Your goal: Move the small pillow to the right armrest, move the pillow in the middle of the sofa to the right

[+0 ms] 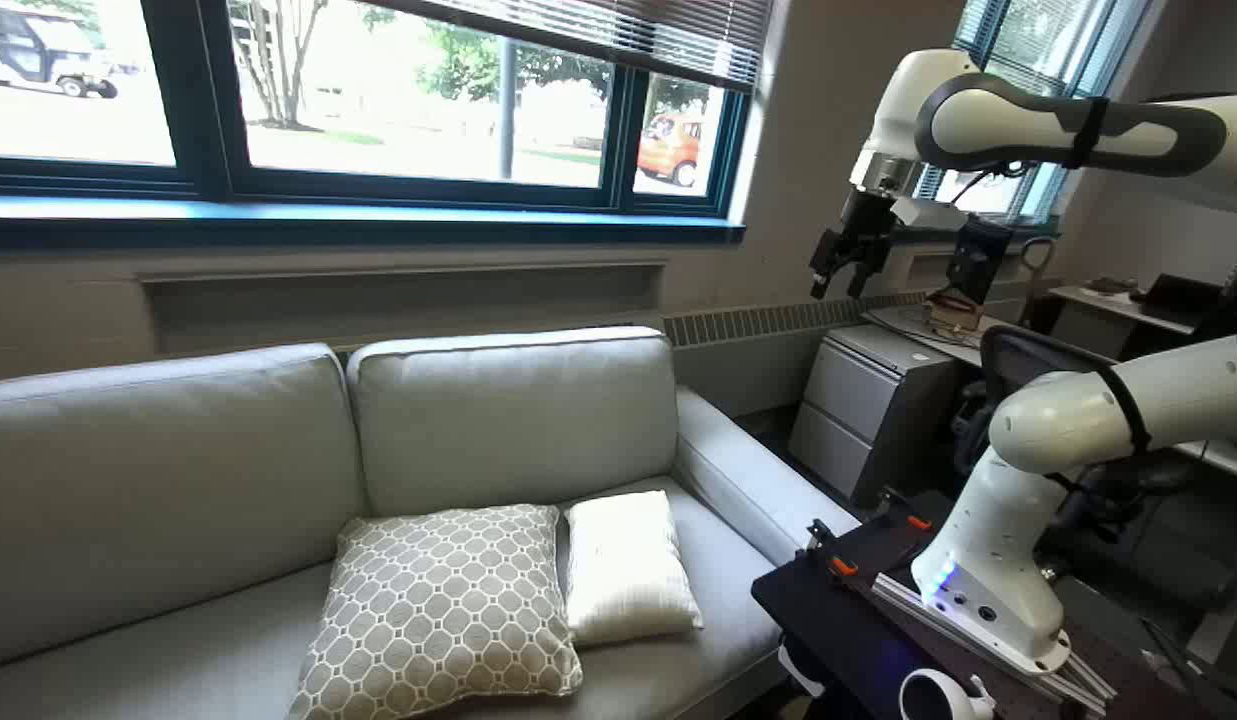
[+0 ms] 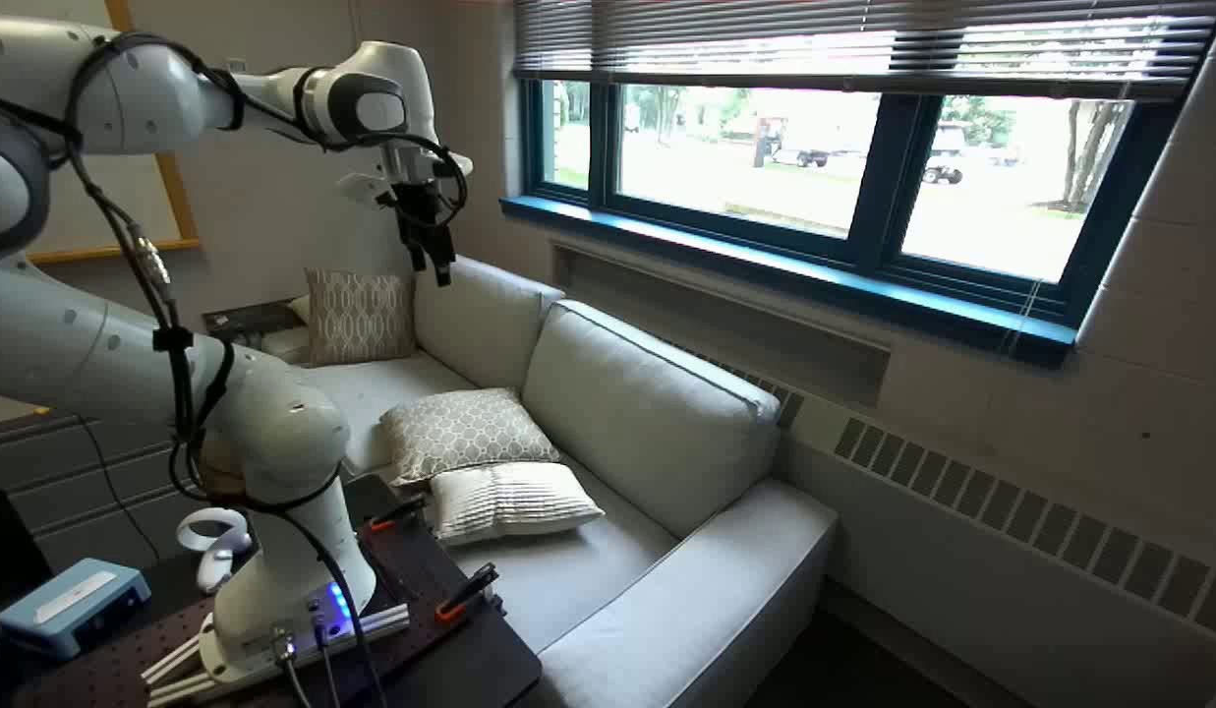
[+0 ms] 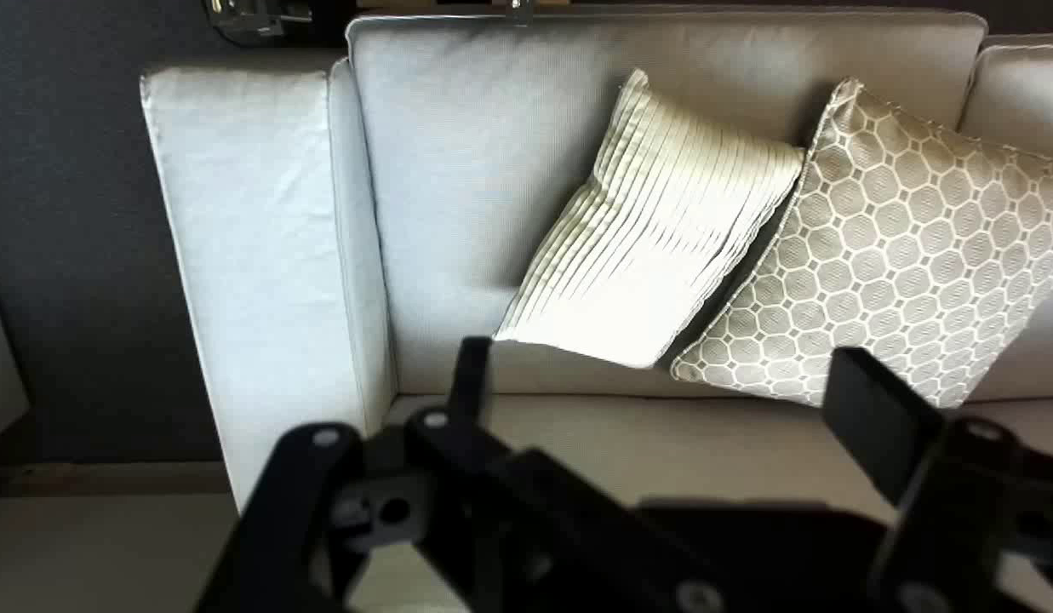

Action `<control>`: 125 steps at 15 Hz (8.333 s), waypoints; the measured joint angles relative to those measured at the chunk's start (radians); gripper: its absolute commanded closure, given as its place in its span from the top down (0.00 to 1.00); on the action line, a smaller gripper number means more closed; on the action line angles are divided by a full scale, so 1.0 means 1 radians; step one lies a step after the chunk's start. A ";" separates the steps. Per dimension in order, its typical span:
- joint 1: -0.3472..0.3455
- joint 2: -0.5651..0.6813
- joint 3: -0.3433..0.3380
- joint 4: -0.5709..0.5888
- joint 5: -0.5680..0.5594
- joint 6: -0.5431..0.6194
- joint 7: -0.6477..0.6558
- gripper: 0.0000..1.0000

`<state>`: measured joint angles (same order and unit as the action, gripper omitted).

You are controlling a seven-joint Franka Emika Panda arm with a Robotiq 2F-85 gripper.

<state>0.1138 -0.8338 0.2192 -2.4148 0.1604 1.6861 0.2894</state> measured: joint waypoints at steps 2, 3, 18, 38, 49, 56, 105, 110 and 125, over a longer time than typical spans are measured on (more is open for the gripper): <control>0.000 -0.001 0.000 0.001 0.000 0.001 0.000 1.00; 0.000 -0.002 0.000 0.001 0.000 0.001 0.000 1.00; 0.000 -0.002 0.000 0.001 0.000 0.002 0.000 1.00; -0.070 0.548 -0.050 0.004 0.000 0.569 -0.005 1.00; -0.063 1.146 -0.114 0.335 0.010 0.569 -0.006 1.00; -0.084 1.416 -0.163 0.551 0.014 0.560 -0.059 1.00; -0.241 2.316 -0.007 1.159 0.895 0.676 -0.713 0.07; -0.222 2.257 0.002 1.106 0.895 0.740 -0.759 0.09; -0.081 1.563 -0.009 0.415 0.802 0.988 -0.613 0.08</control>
<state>0.0330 0.7293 0.2098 -1.9994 0.9621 2.6742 -0.3233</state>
